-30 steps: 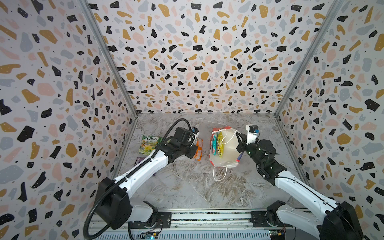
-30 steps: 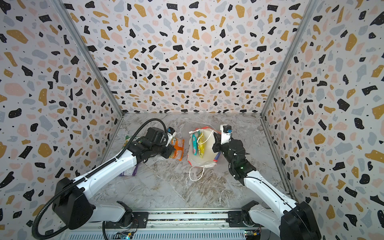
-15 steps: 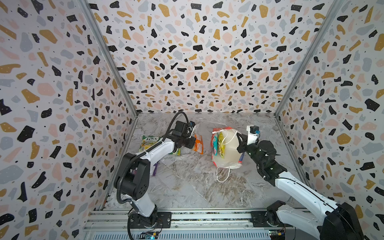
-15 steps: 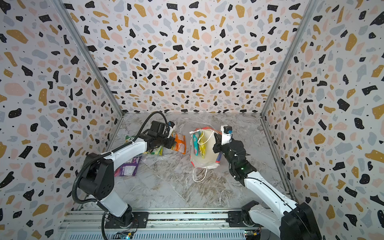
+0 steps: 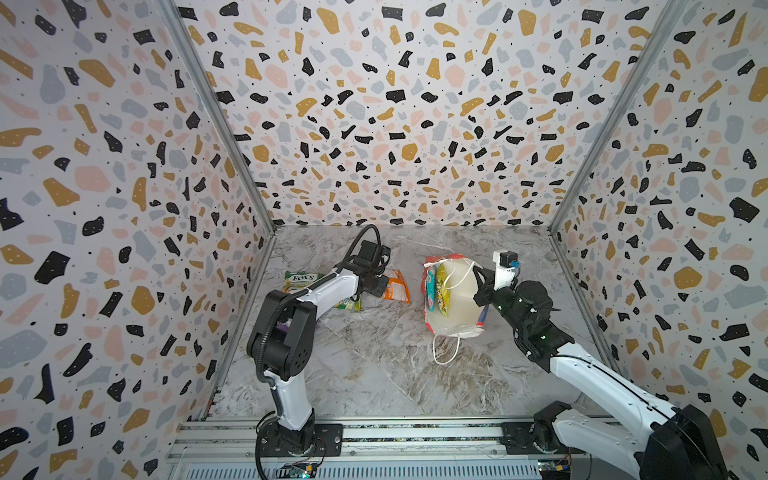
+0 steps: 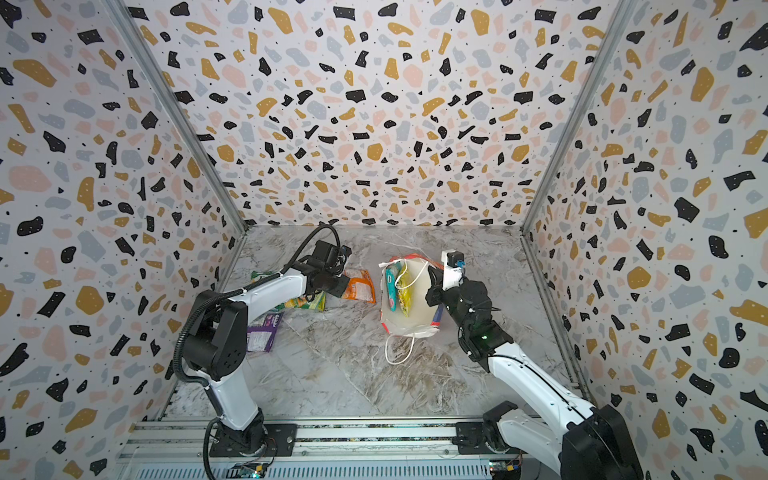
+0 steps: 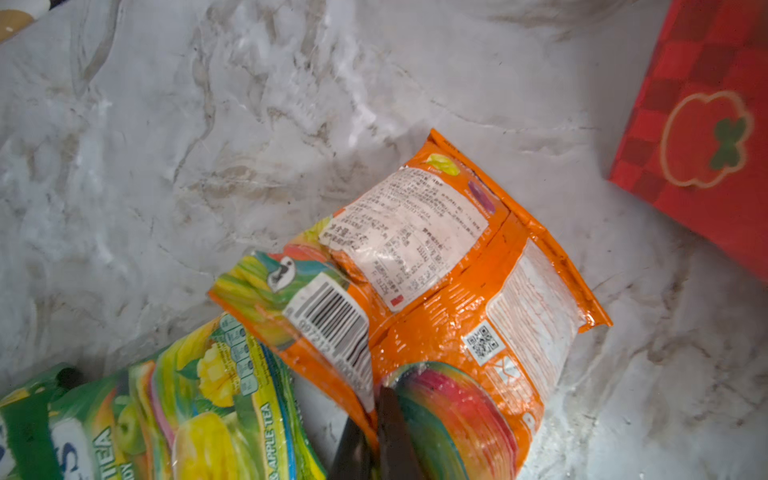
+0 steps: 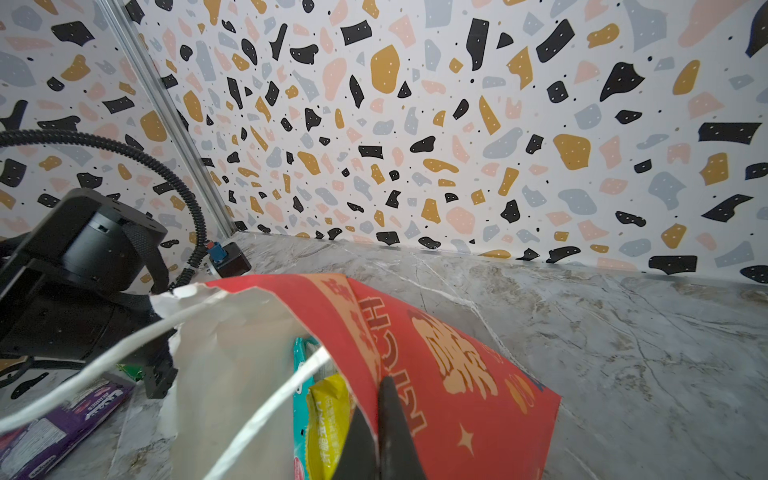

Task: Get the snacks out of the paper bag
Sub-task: 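Lower the orange pack onto the table beside the green packs and release, then raise the left gripper and move it back toward the bag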

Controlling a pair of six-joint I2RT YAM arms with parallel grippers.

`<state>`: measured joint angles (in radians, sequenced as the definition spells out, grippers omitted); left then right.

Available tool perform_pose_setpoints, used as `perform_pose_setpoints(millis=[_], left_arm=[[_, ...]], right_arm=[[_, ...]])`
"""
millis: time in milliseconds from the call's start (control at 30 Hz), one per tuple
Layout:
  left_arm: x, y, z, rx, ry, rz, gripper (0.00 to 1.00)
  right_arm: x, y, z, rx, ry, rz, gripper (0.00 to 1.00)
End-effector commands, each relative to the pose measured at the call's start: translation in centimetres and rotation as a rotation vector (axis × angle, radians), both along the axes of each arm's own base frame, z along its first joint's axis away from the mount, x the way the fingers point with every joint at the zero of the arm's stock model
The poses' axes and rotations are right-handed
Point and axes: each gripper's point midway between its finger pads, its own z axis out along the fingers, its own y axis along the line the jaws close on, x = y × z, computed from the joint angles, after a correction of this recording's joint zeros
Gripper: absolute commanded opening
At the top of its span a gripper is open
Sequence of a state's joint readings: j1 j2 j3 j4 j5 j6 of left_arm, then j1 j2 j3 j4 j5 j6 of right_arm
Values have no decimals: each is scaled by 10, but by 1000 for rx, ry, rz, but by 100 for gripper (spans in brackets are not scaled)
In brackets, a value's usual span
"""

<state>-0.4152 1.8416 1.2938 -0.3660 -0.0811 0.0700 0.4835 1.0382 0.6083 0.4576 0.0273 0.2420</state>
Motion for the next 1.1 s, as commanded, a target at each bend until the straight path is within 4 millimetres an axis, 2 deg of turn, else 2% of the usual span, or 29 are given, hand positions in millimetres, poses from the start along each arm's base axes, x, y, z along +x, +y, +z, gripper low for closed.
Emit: perform_pose_setpoints(millis=[0,67,133,267,367,433,500,667,800,967,1067], left_arm=[[6,13,5,89,-22,23,12],[8,15,10,97,-37,36,21],[11,17,20,92,-64,52,36],[17,10,57,35,-144,85,53],[30,25,95,19,-273,271,56],[37,10,104,-107,-304,280,56],[43,-12,102,-199,-290,269,53],[58,-62,78,-223,-232,216,41],[64,-96,61,-257,-200,171,40],[61,-128,28,-274,-141,133,29],[57,-131,10,-274,-107,135,24]], right_arm=[[-2,-2,3,17,-6,-2,0],[-2,-2,4,19,-8,0,0],[-2,-2,3,18,-7,0,0],[-3,-3,5,18,-13,-1,0],[-3,-3,5,16,-13,-3,0],[-3,-3,5,16,-13,-2,0],[-3,-3,6,17,-13,0,0],[-4,-3,7,19,-17,2,0],[-4,-4,8,20,-18,-2,0],[-5,-3,10,21,-21,5,0],[-5,-4,11,22,-26,-1,0]])
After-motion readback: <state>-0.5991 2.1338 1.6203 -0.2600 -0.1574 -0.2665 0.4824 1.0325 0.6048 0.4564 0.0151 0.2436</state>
